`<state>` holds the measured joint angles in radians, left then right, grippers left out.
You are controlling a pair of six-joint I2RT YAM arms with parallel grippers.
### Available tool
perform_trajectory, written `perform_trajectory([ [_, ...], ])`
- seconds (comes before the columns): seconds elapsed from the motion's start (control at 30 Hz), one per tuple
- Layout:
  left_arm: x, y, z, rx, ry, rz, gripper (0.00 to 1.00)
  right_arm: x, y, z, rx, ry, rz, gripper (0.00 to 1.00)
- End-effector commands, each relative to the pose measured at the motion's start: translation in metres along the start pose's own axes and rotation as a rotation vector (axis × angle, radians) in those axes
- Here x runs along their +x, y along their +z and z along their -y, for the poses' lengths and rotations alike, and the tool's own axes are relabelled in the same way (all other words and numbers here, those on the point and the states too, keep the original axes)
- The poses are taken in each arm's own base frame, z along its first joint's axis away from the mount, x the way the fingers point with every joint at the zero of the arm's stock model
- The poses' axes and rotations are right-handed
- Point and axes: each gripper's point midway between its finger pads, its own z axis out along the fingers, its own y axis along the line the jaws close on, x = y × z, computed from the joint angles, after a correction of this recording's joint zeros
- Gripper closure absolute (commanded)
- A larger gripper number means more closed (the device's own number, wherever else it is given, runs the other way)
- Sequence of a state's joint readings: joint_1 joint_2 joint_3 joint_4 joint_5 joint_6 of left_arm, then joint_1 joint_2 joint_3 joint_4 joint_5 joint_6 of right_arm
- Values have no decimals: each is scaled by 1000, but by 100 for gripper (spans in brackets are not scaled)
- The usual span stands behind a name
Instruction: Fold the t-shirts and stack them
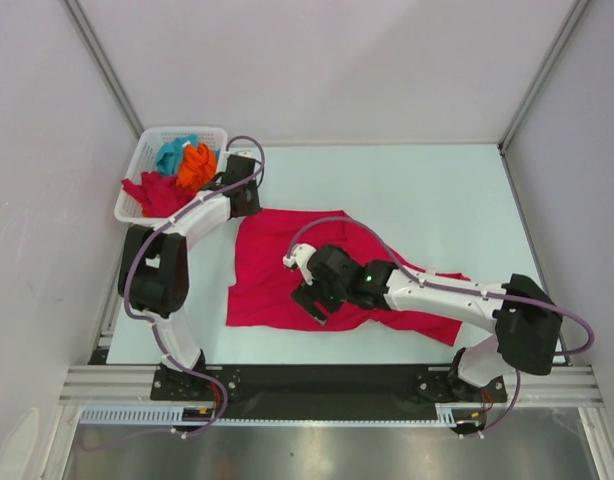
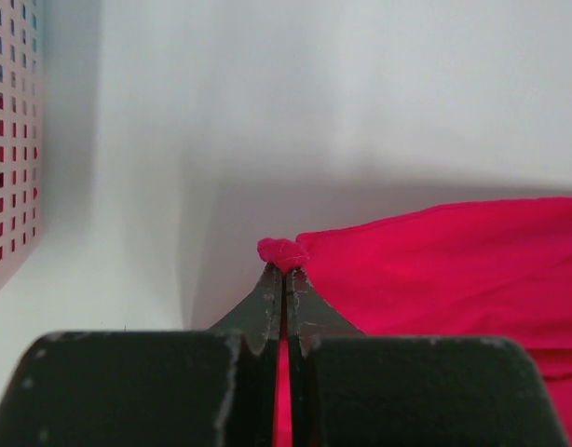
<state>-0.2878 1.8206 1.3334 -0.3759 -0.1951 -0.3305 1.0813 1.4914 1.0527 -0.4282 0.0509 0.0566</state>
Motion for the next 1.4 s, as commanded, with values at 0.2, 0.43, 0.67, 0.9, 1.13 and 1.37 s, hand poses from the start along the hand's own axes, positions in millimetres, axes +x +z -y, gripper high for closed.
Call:
perform_trajectory([
  [0.2,7,5,2,27,13,-9,100,-15,33,21,98,-255,-28,33],
  [0.43,9,6,1,22,14,-13,100,-15,64,9,85,-246,-54,53],
  [0.67,12,9,1,23,15,-21,100,-14,77,6,91,-174,-42,49],
  [0.9,11,8,0,20,15,-18,100,-4,87,11,119,-177,-81,53],
  [1.13,12,9,0,19,17,-22,100,1,89,23,152,-137,-94,70],
  [1.37,12,10,0,19,19,-22,100,0,82,27,110,-79,-71,97],
])
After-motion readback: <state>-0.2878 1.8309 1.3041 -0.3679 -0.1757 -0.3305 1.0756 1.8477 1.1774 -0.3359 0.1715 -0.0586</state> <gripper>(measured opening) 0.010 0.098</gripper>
